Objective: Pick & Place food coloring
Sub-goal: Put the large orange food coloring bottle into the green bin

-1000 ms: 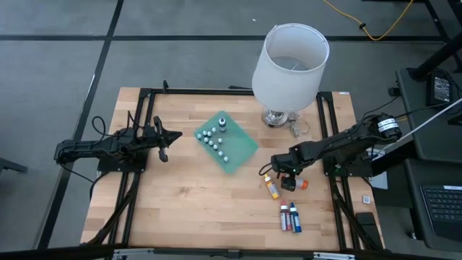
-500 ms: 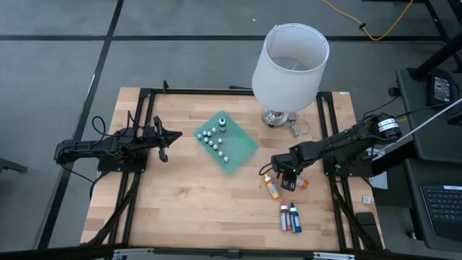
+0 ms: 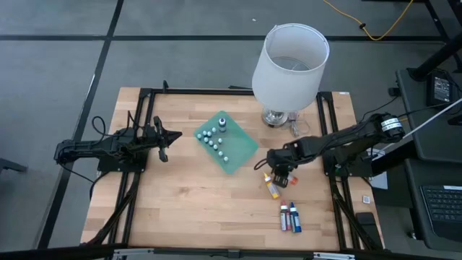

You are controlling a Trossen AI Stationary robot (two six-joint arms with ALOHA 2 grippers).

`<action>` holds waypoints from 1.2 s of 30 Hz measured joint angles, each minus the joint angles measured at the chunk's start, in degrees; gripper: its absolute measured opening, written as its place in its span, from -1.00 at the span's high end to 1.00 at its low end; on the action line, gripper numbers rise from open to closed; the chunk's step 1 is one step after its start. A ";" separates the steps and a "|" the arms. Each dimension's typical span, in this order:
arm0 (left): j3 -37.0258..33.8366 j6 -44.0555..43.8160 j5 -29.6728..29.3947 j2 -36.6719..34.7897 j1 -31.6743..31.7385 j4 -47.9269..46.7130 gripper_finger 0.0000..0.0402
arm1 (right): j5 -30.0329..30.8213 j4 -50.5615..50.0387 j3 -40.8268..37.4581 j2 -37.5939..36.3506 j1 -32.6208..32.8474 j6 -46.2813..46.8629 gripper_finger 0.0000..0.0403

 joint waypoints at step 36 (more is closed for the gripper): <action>-0.01 0.00 0.00 0.00 -0.01 0.00 0.91 | 49.37 54.63 14.54 23.25 -8.45 -7.96 0.37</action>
